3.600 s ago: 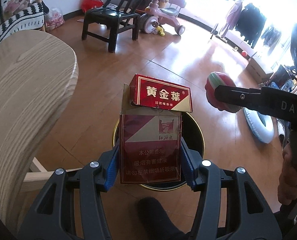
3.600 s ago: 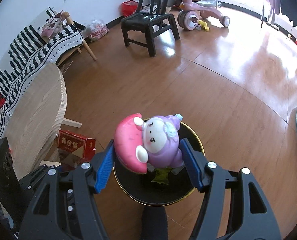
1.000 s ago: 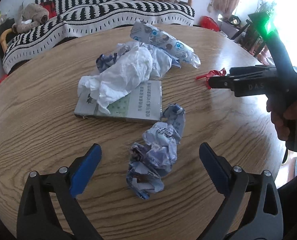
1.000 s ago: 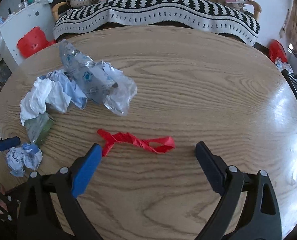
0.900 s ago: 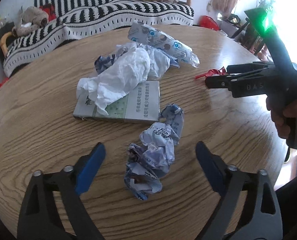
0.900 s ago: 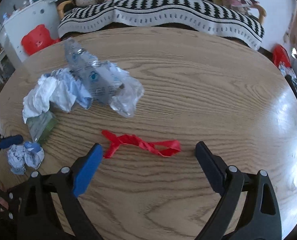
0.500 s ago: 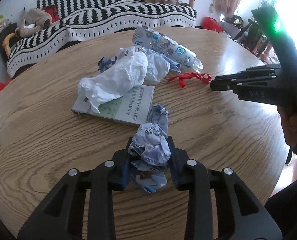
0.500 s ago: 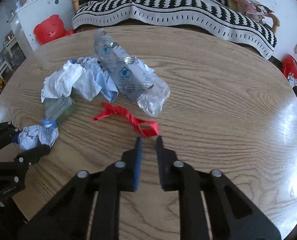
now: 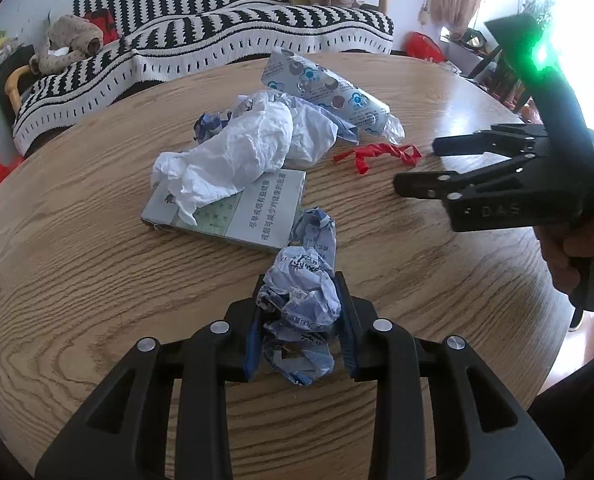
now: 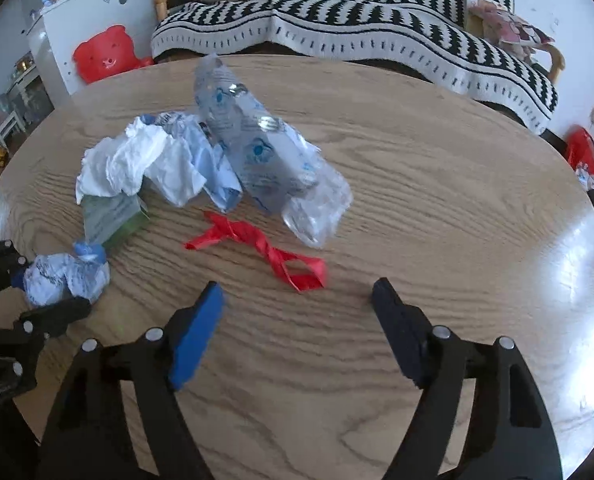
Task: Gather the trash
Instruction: 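Grasp the red ribbon with the right tool while the left tool holds the foil, then carry the foil and red ribbon over the black bin with both tools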
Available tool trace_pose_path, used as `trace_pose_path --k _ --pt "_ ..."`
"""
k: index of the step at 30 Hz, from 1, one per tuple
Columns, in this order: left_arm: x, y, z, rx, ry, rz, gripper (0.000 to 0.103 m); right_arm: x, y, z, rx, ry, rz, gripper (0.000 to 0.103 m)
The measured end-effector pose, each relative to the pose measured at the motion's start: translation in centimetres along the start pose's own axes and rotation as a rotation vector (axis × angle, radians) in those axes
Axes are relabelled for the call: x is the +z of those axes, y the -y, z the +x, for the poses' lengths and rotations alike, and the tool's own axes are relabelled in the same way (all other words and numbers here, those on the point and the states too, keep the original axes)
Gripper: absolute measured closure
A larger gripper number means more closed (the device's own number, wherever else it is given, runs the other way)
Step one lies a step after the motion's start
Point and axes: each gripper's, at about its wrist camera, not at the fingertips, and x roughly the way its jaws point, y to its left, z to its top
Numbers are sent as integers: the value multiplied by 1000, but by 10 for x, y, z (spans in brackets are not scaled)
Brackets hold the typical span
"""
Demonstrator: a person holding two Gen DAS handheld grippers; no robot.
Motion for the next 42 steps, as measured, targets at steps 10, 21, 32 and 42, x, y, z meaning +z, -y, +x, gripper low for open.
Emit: trace_pose_path --k 10,21,32,42 --pt "0 0 -1 -6 -2 -4 73 13 -18 2 25 14 -28 78" --pt "11 6 -19 -29 51 -15 73 1 2 -38 6 59 75 79" --pt "40 68 -23 -81 81 23 73 -52 78 -112 -94 106 214 79" --pt "66 180 -14 -191 97 107 73 -136 160 -188 -209 157 381 79"
